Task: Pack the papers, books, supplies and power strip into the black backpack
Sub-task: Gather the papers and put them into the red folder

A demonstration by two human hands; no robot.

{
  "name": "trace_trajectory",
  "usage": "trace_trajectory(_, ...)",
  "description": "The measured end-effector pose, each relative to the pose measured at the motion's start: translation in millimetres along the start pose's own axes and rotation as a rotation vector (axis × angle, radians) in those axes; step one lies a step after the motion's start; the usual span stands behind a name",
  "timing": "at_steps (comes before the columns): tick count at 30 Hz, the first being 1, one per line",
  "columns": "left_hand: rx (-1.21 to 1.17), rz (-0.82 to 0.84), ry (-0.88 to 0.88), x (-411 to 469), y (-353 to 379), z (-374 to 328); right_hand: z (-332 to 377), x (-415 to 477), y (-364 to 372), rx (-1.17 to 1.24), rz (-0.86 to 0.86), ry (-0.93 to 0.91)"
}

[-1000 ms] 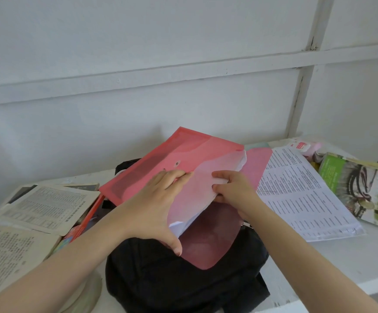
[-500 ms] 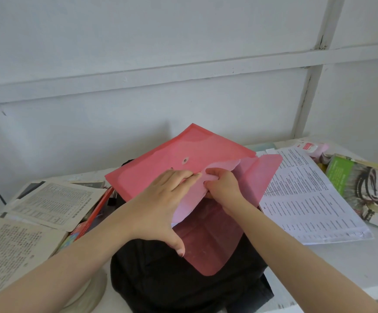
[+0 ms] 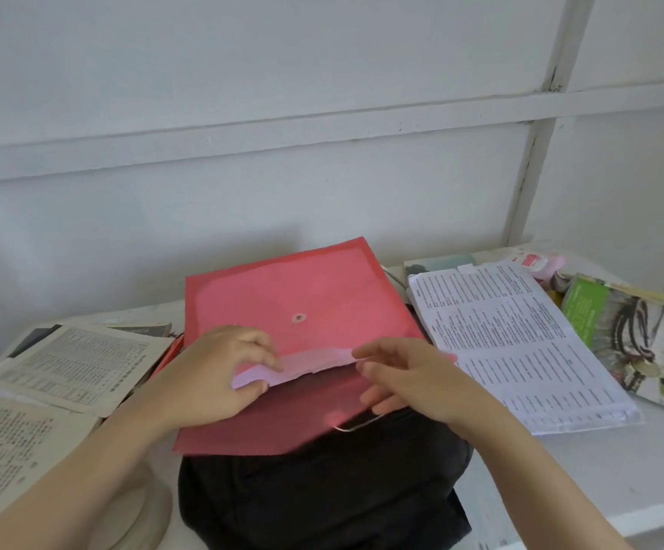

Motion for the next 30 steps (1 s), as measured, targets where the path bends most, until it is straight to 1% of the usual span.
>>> trace_trajectory(2,-0.096,0.017,-0.052,-4.3,3.3,3.1,0.0,-10.6,-14.3,-0.003,-0.061,-0.022)
trace_trajectory(4,-0.189,0.014,-0.092,-1.9,7.4,1.4,-4.7,-14.2,-32.4,0.006,-0.171,-0.022)
trace_trajectory(5,-0.222,-0.015,-0.098,1.8,8.2,-3.8,-9.0,-13.9,-42.4,0.013,-0.243,-0.018)
trace_trajectory(6,-0.238,-0.071,-0.100,7.0,8.3,-10.6,-15.1,-12.6,-53.2,0.012,-0.326,-0.013)
trace_trajectory(7,-0.222,-0.164,-0.100,12.5,7.4,-17.9,-22.5,-10.8,-64.4,-0.006,-0.420,-0.008)
trace_trajectory(8,-0.163,-0.277,-0.090,17.9,6.2,-26.1,-30.6,-9.0,-76.3,-0.051,-0.520,-0.003)
trace_trajectory(10,-0.002,-0.483,-0.016,28.2,6.1,-47.5,-47.2,-6.5,-98.8,-0.205,-0.681,0.012)
trace_trajectory(11,0.044,-0.541,0.032,33.7,9.1,-58.3,-55.9,-5.8,-108.5,-0.283,-0.726,0.028)
trace_trajectory(12,0.060,-0.559,0.080,39.7,13.9,-69.7,-64.8,-5.2,-117.4,-0.342,-0.750,0.052)
trace_trajectory(14,0.078,-0.534,0.174,53.2,29.7,-86.1,-82.6,-3.2,-133.5,-0.417,-0.772,0.113)
trace_trajectory(16,0.082,-0.457,0.229,65.1,48.7,-94.3,-97.8,-1.4,-148.0,-0.503,-0.804,0.168)
trace_trajectory(19,0.107,-0.304,0.221,79.2,75.9,-94.8,-114.3,-0.3,-166.6,-0.679,-0.808,0.337)
trace_trajectory(22,0.168,-0.183,0.179,90.1,95.3,-89.2,-121.7,0.5,-179.3,-0.734,-0.752,0.455)
trace_trajectory(26,0.218,-0.105,0.131,98.5,113.1,-76.1,-124.5,4.0,-193.0,-0.695,-0.752,0.456)
trace_trajectory(28,0.218,-0.081,0.096,100.3,118.9,-70.7,-122.2,2.5,-201.4,-0.627,-0.764,0.427)
trace_trajectory(30,0.200,-0.072,0.080,102.6,122.5,-67.5,-117.2,0.4,-209.8,-0.526,-0.738,0.364)
Point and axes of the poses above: each hand's wrist, its own x-axis towards the middle knuckle, its own y-axis out of the palm, z = x × y, the point moved 4 cm from there along x, towards the middle knuckle, and after that the axes turned 2 degrees about y, right-handed, at the moved point
